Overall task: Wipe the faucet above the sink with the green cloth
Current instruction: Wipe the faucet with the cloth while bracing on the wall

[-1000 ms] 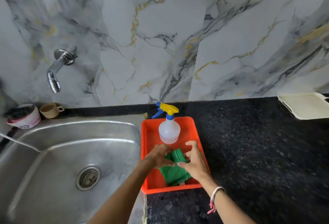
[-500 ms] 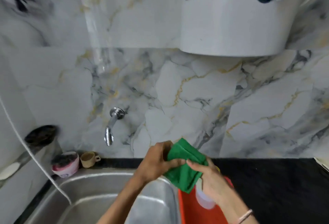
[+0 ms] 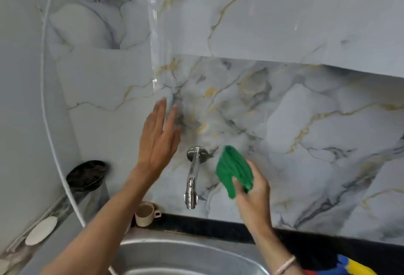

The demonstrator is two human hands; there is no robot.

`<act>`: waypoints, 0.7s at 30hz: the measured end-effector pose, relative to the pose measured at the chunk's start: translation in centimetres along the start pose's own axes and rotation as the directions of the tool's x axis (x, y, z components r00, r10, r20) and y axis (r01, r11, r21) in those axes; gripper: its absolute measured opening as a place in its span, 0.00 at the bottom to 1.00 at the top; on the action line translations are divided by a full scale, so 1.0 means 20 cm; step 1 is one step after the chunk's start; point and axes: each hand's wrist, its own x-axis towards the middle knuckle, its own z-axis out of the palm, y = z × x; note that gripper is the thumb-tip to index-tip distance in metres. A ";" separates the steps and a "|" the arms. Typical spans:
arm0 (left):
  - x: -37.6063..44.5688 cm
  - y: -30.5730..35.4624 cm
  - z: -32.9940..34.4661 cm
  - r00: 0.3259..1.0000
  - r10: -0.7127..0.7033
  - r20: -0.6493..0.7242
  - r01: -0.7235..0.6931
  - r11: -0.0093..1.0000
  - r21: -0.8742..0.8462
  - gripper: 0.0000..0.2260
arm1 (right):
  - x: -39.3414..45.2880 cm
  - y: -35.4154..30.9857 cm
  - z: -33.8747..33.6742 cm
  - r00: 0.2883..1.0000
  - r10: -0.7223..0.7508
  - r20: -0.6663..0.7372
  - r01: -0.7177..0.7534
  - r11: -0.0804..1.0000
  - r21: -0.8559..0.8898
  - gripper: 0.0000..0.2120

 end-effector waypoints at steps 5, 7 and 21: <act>0.14 -0.20 0.37 0.979 0.181 -0.089 -0.161 0.967 0.200 0.28 | 0.36 -0.10 0.37 0.589 -0.330 0.738 0.795 0.402 -0.455 0.30; 0.14 -0.25 0.47 0.954 0.231 -0.191 -0.181 0.952 0.246 0.28 | 0.42 -0.07 0.45 0.493 -0.169 0.854 0.864 0.216 -0.456 0.25; 0.15 -0.29 0.55 0.900 0.263 -0.346 -0.180 0.950 0.255 0.28 | 0.00 0.54 0.47 0.484 0.691 0.537 -0.865 0.287 0.411 0.26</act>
